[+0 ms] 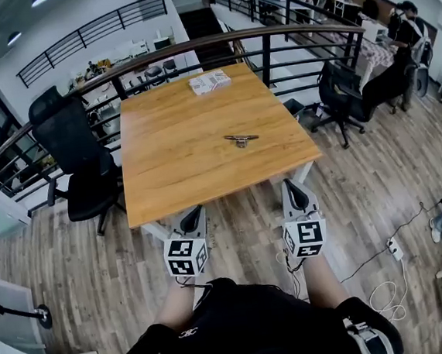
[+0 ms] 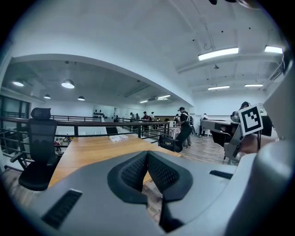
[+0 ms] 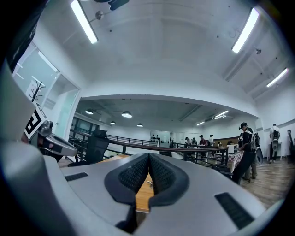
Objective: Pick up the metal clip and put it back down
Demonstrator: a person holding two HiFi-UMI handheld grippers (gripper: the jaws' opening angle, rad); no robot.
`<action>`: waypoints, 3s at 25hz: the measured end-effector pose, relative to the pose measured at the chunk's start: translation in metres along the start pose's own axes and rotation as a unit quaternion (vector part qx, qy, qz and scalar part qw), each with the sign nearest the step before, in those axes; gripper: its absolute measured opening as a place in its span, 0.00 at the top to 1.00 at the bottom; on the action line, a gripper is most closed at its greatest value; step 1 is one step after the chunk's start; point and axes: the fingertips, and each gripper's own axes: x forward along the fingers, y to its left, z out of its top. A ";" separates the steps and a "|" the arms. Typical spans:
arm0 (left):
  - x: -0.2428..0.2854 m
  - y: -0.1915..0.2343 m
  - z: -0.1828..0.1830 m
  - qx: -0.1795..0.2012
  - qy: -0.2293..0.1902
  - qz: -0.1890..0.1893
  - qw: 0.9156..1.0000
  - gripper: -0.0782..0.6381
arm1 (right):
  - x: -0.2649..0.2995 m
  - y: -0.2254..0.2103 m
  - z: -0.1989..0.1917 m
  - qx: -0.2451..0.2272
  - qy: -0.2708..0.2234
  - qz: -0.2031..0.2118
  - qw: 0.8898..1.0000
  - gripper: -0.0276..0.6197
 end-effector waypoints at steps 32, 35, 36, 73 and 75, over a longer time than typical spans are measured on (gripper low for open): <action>0.266 0.078 0.053 0.003 0.003 -0.061 0.998 0.87 | 0.236 -0.093 -0.032 -0.004 0.025 -0.030 0.999 0.93; 0.304 0.106 0.066 0.000 0.005 -0.064 0.998 0.87 | 0.285 -0.099 -0.032 -0.006 0.031 -0.029 0.999 0.93; 0.317 0.116 0.070 -0.002 0.005 -0.065 0.998 0.87 | 0.302 -0.099 -0.033 -0.007 0.034 -0.028 0.999 0.93; 0.497 0.232 0.099 -0.055 0.029 0.083 0.995 0.87 | 0.590 -0.102 -0.093 -0.061 0.081 0.222 0.970 0.93; 0.494 0.233 0.096 -0.059 0.029 0.099 0.993 0.87 | 0.592 -0.097 -0.098 -0.062 0.082 0.241 0.965 0.93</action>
